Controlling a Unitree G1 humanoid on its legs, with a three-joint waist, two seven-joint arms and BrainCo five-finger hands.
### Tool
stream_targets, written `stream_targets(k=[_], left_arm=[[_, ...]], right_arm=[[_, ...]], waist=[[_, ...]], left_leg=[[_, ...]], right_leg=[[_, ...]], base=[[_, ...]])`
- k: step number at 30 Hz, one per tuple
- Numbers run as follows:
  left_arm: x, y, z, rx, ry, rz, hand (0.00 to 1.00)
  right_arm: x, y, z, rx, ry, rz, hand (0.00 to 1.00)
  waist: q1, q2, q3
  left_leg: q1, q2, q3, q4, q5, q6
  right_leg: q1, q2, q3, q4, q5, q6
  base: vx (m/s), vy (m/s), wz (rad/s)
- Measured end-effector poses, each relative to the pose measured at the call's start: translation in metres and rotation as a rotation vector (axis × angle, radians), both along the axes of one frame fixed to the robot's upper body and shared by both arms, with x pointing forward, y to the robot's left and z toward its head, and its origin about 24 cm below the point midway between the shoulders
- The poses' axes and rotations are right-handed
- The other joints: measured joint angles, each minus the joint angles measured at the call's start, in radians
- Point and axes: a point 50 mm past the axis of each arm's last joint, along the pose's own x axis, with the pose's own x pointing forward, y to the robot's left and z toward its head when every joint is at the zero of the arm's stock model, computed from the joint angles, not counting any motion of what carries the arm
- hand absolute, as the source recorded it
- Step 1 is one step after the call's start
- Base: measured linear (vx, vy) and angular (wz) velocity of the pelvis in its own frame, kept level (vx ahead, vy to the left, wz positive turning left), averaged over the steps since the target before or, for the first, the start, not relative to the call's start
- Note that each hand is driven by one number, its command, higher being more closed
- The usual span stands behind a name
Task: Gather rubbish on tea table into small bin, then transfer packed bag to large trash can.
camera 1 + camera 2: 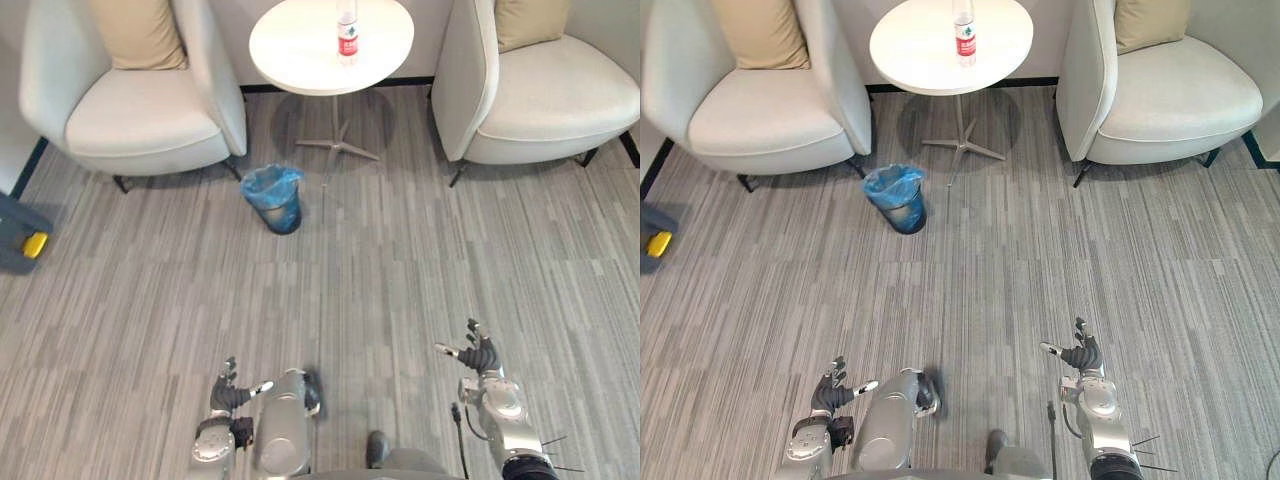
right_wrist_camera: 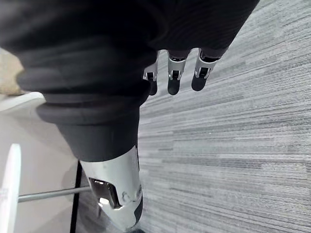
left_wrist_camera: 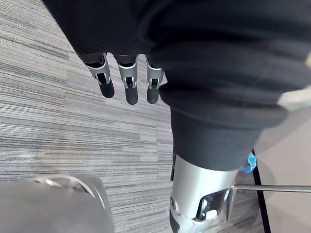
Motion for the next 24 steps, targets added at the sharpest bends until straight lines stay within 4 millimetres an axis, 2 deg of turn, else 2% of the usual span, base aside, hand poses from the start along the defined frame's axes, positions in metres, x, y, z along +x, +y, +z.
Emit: stream_targets(k=[1,2,3,4,6,7,8,9,10,11,12,13,14,15,16,17,18,19,20,21,23,24], left_arm=[[0.002,-0.001,-0.001,-0.001,0.002,-0.002,0.00],[0.001,0.001,-0.002,0.007,0.015,-0.005,0.00],[0.000,0.000,-0.002,0.010,0.019,-0.013,0.00],[0.002,-0.002,-0.001,0.011,0.013,-0.027,0.00],[0.014,-0.001,0.003,0.018,-0.019,-0.038,0.00],[0.018,0.000,0.005,0.022,-0.030,-0.042,0.00],[0.026,-0.001,0.008,0.024,-0.051,-0.055,0.00],[0.027,-0.001,0.008,0.023,-0.053,-0.055,0.00],[0.029,-0.001,0.009,0.021,-0.055,-0.054,0.00],[0.029,0.001,0.009,0.025,-0.053,-0.052,0.00],[0.027,0.001,0.007,0.025,-0.043,-0.050,0.00],[0.026,0.001,0.006,0.025,-0.037,-0.049,0.00],[0.021,-0.002,0.002,0.009,-0.018,-0.040,0.00],[0.021,-0.003,0.002,0.008,-0.018,-0.038,0.00],[0.023,-0.008,0.001,-0.012,-0.022,-0.029,0.00],[0.023,-0.010,0.002,-0.019,-0.025,-0.026,0.00],[0.023,-0.017,0.002,-0.041,-0.032,-0.018,0.00],[0.023,-0.022,0.001,-0.058,-0.032,-0.016,0.00],[0.024,-0.025,0.001,-0.068,-0.033,-0.019,0.00],[0.026,-0.030,0.002,-0.076,-0.041,-0.040,0.00],[0.028,-0.033,0.003,-0.085,-0.049,-0.039,0.00],[0.027,-0.034,0.002,-0.088,-0.047,-0.039,0.00]], right_arm=[[-0.005,0.002,-0.004,0.007,0.017,-0.003,0.00],[-0.010,0.004,-0.009,0.019,0.042,-0.006,0.00],[-0.014,0.005,-0.011,0.023,0.054,-0.008,0.00],[-0.019,0.006,-0.014,0.023,0.066,-0.005,0.00],[-0.018,0.010,-0.014,0.021,0.067,0.016,0.00],[-0.017,0.010,-0.014,0.022,0.064,0.017,0.00],[-0.017,0.009,-0.014,0.021,0.066,0.015,0.00],[-0.019,0.008,-0.015,0.021,0.071,0.012,0.00],[-0.021,0.007,-0.016,0.022,0.082,0.004,0.00],[-0.026,0.008,-0.019,0.026,0.098,-0.001,0.00],[-0.028,0.007,-0.021,0.028,0.111,-0.005,0.00],[-0.030,0.007,-0.022,0.027,0.116,-0.007,0.00],[-0.030,0.005,-0.021,0.024,0.113,-0.016,0.00],[-0.028,0.005,-0.020,0.025,0.105,-0.014,0.00],[-0.022,0.007,-0.015,0.025,0.076,-0.012,0.00],[-0.021,0.007,-0.014,0.024,0.069,-0.012,0.00],[-0.018,0.009,-0.012,0.026,0.049,-0.010,0.00],[-0.014,0.015,-0.007,0.035,0.014,-0.021,0.00],[-0.011,0.016,-0.004,0.041,-0.009,-0.023,0.00],[-0.004,0.018,0.002,0.042,-0.052,-0.019,0.00],[0.004,0.016,0.011,0.039,-0.106,-0.031,0.00],[0.003,0.012,0.013,0.033,-0.114,-0.048,0.00]], waist=[[-0.016,-0.008,0.002],[-0.034,-0.019,0.003],[-0.045,-0.019,0.002],[-0.058,-0.009,-0.003],[-0.074,0.003,-0.004],[-0.082,0.009,0.000],[-0.104,0.013,0.003],[-0.104,0.015,0.005],[-0.106,0.013,0.006],[-0.104,-0.001,0.002],[-0.106,-0.008,0.003],[-0.106,-0.010,0.001],[-0.114,0.015,-0.009],[-0.113,0.016,-0.007],[-0.119,0.035,0.003],[-0.121,0.041,0.007],[-0.111,0.051,0.020],[-0.090,0.041,0.024],[-0.081,0.033,0.023],[-0.071,0.019,0.021],[-0.063,0.020,0.021],[-0.069,0.038,0.018]], left_leg=[[0.061,-0.024,-0.001,-0.002,-0.050,0.006],[0.152,-0.057,-0.006,-0.027,-0.084,0.021],[0.214,-0.072,-0.009,-0.050,-0.097,0.025],[0.326,-0.084,-0.020,-0.108,-0.116,0.029],[0.428,-0.084,-0.053,-0.179,-0.117,0.028],[0.450,-0.079,-0.071,-0.197,-0.117,0.028],[0.500,-0.069,-0.095,-0.228,-0.120,0.021],[0.522,-0.063,-0.106,-0.238,-0.127,0.009],[0.567,-0.056,-0.128,-0.252,-0.148,-0.026],[0.608,-0.056,-0.133,-0.263,-0.172,-0.066],[0.640,-0.053,-0.137,-0.270,-0.187,-0.091],[0.656,-0.047,-0.149,-0.269,-0.197,-0.106],[0.642,0.001,-0.189,-0.190,-0.209,-0.125],[0.627,0.007,-0.189,-0.153,-0.209,-0.125],[0.527,0.055,-0.179,0.109,-0.193,-0.143],[0.498,0.069,-0.173,0.188,-0.181,-0.153],[0.404,0.147,-0.134,0.427,-0.169,-0.145],[0.357,0.188,-0.072,0.524,-0.190,-0.119],[0.335,0.190,-0.050,0.524,-0.200,-0.113],[0.295,0.180,-0.006,0.458,-0.205,-0.106],[0.237,0.162,0.034,0.275,-0.204,-0.107],[0.223,0.140,0.037,0.104,-0.168,-0.128]], right_leg=[[-0.113,-0.032,-0.001,0.292,0.086,0.127],[-0.188,-0.064,-0.014,0.524,0.095,0.152],[-0.216,-0.082,-0.033,0.599,0.087,0.134],[-0.269,-0.103,-0.105,0.629,0.064,0.090],[-0.361,-0.107,-0.204,0.556,0.038,0.046],[-0.383,-0.098,-0.229,0.498,0.033,0.036],[-0.442,-0.072,-0.241,0.311,0.037,0.032],[-0.455,-0.057,-0.230,0.221,0.059,0.027],[-0.467,-0.022,-0.195,0.033,0.146,0.027],[-0.467,-0.009,-0.151,-0.137,0.258,0.019],[-0.468,-0.001,-0.126,-0.186,0.366,0.014],[-0.463,0.007,-0.106,-0.176,0.430,0.000],[-0.474,0.032,-0.107,-0.085,0.426,-0.045],[-0.473,0.032,-0.116,-0.072,0.413,-0.049],[-0.424,0.046,-0.158,-0.060,0.359,-0.068],[-0.403,0.051,-0.170,-0.066,0.351,-0.076],[-0.320,0.077,-0.186,-0.093,0.326,-0.093],[-0.245,0.085,-0.184,-0.122,0.311,-0.108],[-0.215,0.082,-0.182,-0.141,0.310,-0.109],[-0.169,0.070,-0.172,-0.186,0.308,-0.108],[-0.133,0.055,-0.170,-0.219,0.296,-0.089],[-0.116,0.055,-0.168,-0.224,0.279,-0.066]], base=[[0.73,0.303,0.13],[0.85,0.339,0.17],[0.83,0.277,0.34],[0.79,0.205,0.22],[0.56,0.099,0.31],[0.55,0.010,0.68],[0.55,-0.016,0.66],[0.67,-0.060,0.69],[0.59,-0.105,0.56],[0.71,-0.169,0.65],[0.48,-0.131,0.63],[0.75,-0.276,0.67],[0.51,-0.199,0.49],[0.83,-0.387,0.62],[0.32,-0.188,0.43],[0.60,-0.324,0.60],[0.38,-0.174,0.19],[0.47,-0.207,0.09],[0.44,-0.156,-0.16],[0.47,-0.127,-0.15],[0.35,-0.039,-0.12],[0.31,0.087,-0.06]])
